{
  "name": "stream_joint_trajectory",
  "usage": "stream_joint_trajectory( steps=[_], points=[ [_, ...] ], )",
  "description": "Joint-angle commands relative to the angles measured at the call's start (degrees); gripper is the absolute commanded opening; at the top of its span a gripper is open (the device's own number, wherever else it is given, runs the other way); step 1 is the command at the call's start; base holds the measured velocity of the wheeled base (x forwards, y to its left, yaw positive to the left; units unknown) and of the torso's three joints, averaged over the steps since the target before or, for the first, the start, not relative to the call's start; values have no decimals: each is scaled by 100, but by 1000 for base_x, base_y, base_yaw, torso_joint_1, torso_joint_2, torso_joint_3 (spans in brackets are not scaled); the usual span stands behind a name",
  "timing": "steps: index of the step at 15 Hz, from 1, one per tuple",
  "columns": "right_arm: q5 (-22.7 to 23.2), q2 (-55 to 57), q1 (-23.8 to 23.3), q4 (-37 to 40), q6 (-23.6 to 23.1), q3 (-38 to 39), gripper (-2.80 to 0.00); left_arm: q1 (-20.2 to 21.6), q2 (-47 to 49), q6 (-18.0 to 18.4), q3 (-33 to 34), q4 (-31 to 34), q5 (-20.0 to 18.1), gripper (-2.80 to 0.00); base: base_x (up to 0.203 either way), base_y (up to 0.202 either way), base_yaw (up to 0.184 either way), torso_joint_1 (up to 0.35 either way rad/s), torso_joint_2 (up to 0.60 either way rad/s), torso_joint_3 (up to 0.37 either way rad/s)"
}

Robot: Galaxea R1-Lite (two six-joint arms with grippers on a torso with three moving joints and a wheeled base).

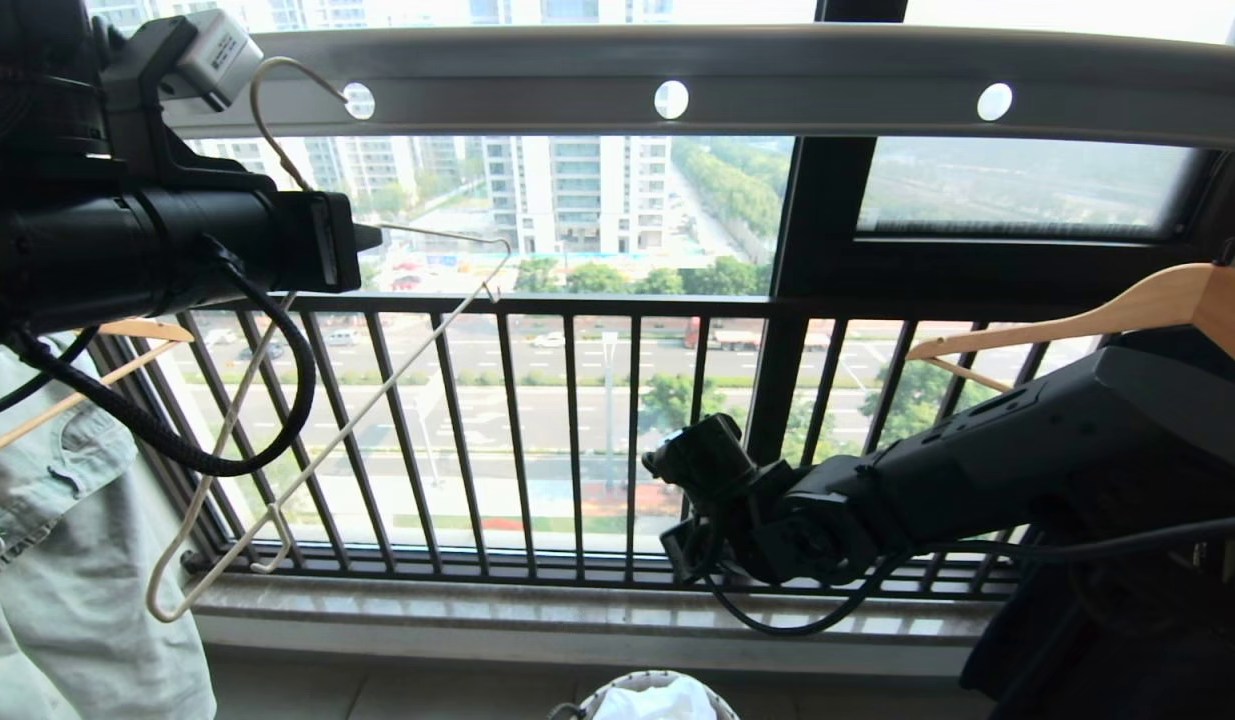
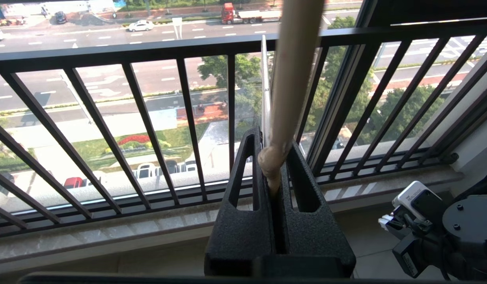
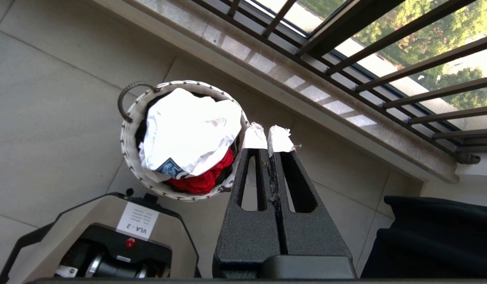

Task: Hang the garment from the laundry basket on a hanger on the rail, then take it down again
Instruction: Hang the clothes rack on the clothesline

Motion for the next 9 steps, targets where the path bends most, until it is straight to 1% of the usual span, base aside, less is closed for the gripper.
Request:
stream_joint_trajectory(
  steps=[1, 9],
  points=[
    [-18, -4, 6, -3, 2, 0, -280, -11, 99, -3, -72, 28, -14, -280, 0, 0, 0, 0, 0, 0],
    [-12, -14, -9, -3, -7, 0, -280, -27, 506, 5, -177, -42, -5, -280, 0, 0, 0, 0, 0, 0]
  ],
)
